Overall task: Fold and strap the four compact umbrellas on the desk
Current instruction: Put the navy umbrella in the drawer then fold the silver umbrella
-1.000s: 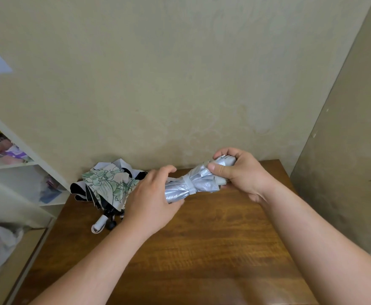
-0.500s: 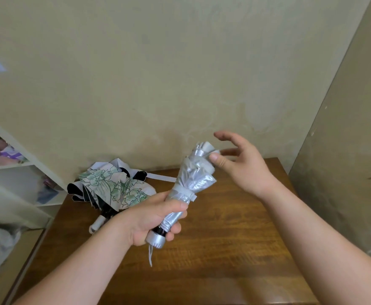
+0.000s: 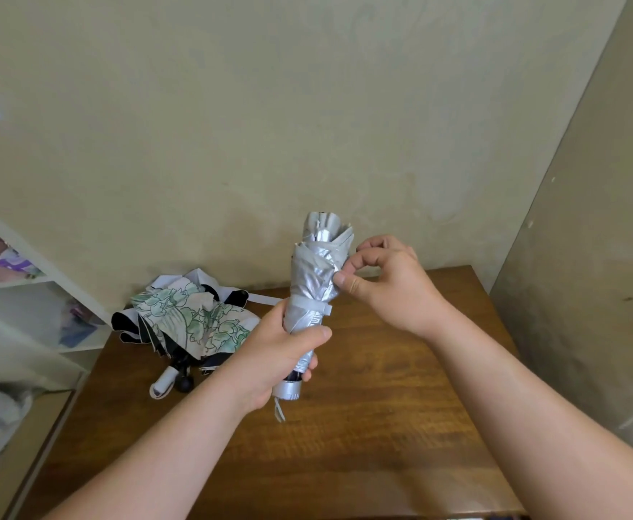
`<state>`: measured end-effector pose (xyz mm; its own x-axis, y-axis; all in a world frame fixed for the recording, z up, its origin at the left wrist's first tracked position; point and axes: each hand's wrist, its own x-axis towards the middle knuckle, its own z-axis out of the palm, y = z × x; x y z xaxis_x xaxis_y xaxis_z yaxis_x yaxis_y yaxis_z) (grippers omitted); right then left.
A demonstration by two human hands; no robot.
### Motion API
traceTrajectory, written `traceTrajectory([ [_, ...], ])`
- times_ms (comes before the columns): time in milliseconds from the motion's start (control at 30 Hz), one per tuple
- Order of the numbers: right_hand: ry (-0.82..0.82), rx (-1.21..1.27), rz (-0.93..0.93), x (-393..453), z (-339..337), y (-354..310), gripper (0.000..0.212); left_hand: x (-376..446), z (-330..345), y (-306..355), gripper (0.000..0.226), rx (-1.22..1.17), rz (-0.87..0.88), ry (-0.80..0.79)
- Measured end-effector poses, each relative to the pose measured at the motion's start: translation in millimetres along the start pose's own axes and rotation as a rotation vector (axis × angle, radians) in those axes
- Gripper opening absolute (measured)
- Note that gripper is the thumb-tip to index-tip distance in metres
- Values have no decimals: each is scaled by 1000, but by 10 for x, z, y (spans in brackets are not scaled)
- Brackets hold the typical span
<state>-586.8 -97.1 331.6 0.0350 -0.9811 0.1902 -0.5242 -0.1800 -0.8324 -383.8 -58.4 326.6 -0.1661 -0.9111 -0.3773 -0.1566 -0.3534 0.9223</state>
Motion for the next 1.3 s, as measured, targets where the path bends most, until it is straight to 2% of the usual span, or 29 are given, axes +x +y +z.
traceTrajectory([
  [200,29,210,72,67,100,75,16,6,66,4,31,2,38,37],
  [367,45,358,161,37,160,149,25,-47,77,52,18,-195,-99,-98],
  [533,59,397,136,-24,132,189,10,-31,80,45,22,-114,-62,-52],
  [667,162,320,44,-62,75,140,10,1,105,19,25,-36,-15,22],
  [733,100,231,3,-86,73,80,18,5,132,7,26,10,22,49],
  [867,56,123,49,-67,118,70,20,-13,165,-10,27,77,73,85],
  [933,64,234,68,-68,113,47,15,-26,173,-11,28,77,76,81],
  [1000,70,391,110,-77,93,20,20,-56,183,-1,27,48,57,53],
  [1167,66,566,155,-95,74,-8,33,-168,231,31,20,-233,-48,-158],
  [1233,61,566,171,-86,87,7,31,-172,243,25,21,-234,-44,-157],
  [1300,43,546,164,-86,77,30,21,-166,253,17,24,-163,-24,-99],
])
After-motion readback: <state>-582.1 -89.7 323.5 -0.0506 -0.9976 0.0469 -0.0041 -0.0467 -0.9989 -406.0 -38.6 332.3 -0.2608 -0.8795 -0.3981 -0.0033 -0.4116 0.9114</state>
